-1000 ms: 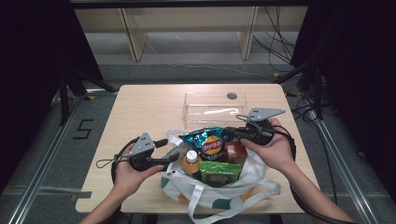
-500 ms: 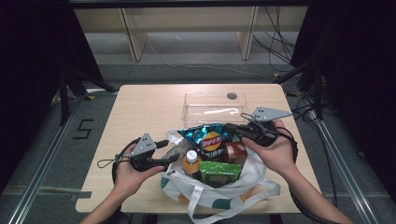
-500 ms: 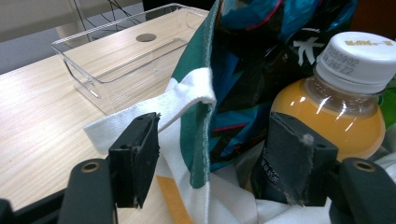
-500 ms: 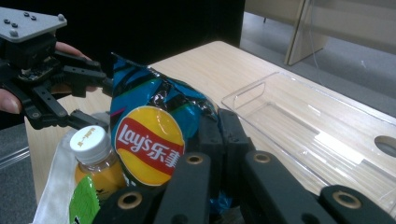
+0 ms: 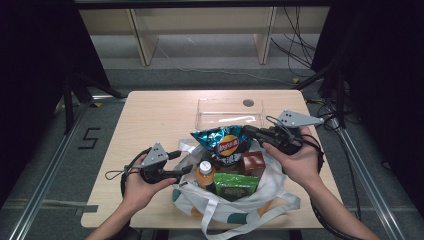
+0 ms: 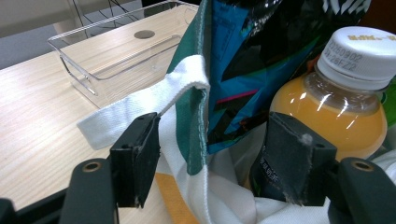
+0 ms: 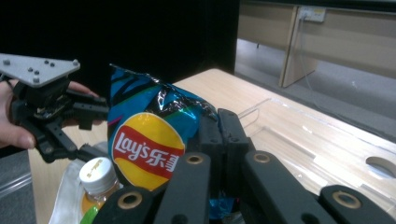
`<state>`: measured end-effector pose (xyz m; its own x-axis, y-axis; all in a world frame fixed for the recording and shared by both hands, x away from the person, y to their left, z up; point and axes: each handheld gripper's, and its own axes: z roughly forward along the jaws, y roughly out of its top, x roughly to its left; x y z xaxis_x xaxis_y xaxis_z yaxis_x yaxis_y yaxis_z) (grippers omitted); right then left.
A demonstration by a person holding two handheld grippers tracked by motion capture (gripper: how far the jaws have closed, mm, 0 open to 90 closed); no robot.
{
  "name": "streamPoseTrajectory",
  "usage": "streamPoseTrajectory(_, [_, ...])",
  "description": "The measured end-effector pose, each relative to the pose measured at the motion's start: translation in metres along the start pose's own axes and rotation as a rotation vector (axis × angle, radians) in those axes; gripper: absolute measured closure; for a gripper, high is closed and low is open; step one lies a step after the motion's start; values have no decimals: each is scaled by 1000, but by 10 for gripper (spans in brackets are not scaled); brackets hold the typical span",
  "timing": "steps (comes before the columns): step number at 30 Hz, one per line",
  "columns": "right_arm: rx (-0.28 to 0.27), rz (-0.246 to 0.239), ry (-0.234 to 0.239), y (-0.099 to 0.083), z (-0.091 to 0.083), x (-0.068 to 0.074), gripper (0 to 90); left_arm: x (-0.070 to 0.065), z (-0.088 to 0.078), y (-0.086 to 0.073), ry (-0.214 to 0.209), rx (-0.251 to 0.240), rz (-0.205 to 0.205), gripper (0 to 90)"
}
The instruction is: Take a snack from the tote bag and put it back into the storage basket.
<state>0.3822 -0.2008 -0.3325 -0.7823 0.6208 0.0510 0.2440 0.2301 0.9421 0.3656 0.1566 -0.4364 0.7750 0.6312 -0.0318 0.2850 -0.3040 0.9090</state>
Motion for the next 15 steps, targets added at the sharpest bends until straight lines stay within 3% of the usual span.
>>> streamPoseTrajectory(2, [-13, 34, -2, 1, -1, 2, 900, 0, 0, 0, 0, 0, 0, 343])
streamPoseTrajectory(4, [-36, 18, -3, 1, -1, 1, 900, 0, 0, 0, 0, -1, -3, 343])
streamPoseTrajectory(11, [-88, 41, -21, 8, -7, 1, 900, 0, 0, 0, -3, -4, 1, 343])
streamPoseTrajectory(12, [-98, 14, -23, 9, -8, -1, 900, 0, 0, 0, -3, -3, 1, 343])
streamPoseTrajectory(13, [-90, 38, -12, 10, -9, 1, 900, 0, 0, 0, -3, -3, 0, 344])
streamPoseTrajectory(15, [-105, 32, -21, 12, -10, 0, 900, 0, 0, 0, 0, -2, -5, 344])
